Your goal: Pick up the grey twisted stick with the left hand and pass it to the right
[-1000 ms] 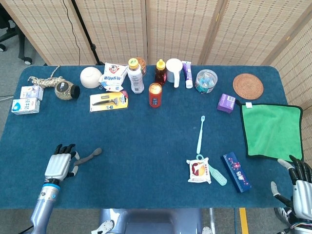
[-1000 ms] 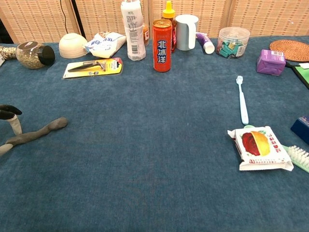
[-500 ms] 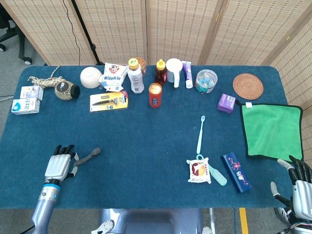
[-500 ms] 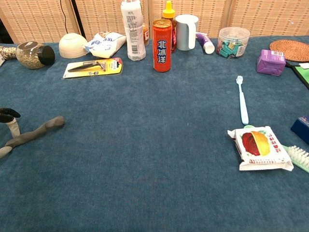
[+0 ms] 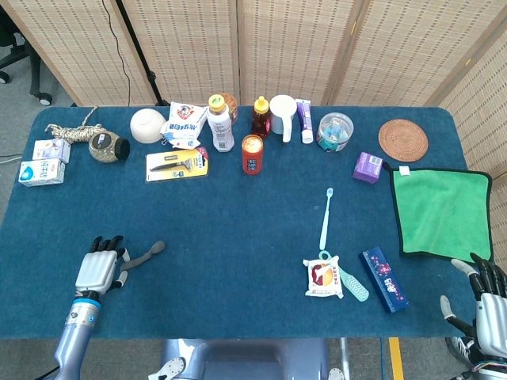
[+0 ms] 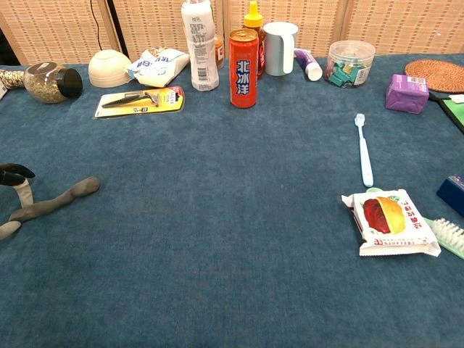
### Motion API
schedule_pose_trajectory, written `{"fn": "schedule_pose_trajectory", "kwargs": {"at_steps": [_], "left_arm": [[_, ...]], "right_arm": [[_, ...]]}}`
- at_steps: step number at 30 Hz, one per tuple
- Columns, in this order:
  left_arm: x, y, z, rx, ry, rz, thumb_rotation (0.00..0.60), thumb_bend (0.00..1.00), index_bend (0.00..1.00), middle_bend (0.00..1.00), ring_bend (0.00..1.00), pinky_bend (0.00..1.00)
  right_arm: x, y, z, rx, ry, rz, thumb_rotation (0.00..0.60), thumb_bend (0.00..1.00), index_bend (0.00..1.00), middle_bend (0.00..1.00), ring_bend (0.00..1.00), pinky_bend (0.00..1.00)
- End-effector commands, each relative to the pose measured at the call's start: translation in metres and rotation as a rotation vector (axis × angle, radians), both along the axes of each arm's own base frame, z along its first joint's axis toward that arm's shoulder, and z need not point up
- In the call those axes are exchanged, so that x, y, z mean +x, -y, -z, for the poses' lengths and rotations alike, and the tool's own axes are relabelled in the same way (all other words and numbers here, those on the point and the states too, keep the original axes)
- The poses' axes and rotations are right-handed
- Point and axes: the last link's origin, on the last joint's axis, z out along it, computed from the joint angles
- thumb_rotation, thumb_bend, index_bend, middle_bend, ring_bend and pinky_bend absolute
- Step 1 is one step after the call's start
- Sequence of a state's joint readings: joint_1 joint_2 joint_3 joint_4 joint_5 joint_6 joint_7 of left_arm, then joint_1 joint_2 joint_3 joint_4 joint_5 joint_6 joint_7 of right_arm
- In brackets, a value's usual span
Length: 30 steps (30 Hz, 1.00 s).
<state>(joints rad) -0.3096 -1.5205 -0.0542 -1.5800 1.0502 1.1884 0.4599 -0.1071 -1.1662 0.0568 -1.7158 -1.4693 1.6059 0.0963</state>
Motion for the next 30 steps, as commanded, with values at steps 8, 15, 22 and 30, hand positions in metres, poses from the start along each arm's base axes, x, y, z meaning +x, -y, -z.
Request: {"fn": "schedule_pose_trajectory", "kwargs": {"at_steps": [8, 15, 22, 30], "left_arm": [[0.002, 0.002, 0.001, 0.003, 0.013, 0.001, 0.6, 0.44, 0.52, 0.15, 0.15, 0.0], [0.003, 0.003, 0.002, -0.002, 0.019, -0.001, 0.6, 0.49, 0.55, 0.16, 0.16, 0.0], [0.004, 0.004, -0.001, 0.014, 0.034, 0.001, 0.6, 0.55, 0.6, 0.18, 0.17, 0.0], [0.005, 0.002, -0.009, 0.038, 0.04, 0.019, 0.6, 0.58, 0.63, 0.2, 0.18, 0.0]], "right_arm": [[0.0, -0.001, 0.0, 0.0, 0.002, 0.001, 0.6, 0.39, 0.21, 0.09, 0.0, 0.0], [0.0, -0.001, -0.001, -0.002, 0.002, 0.001, 0.6, 0.39, 0.21, 0.09, 0.0, 0.0], [0.001, -0.002, -0.001, 0.002, 0.003, 0.0, 0.6, 0.4, 0.21, 0.09, 0.0, 0.0], [0.003, -0.001, -0.001, 0.004, 0.005, -0.007, 0.6, 0.39, 0.21, 0.09, 0.0, 0.0]]}}
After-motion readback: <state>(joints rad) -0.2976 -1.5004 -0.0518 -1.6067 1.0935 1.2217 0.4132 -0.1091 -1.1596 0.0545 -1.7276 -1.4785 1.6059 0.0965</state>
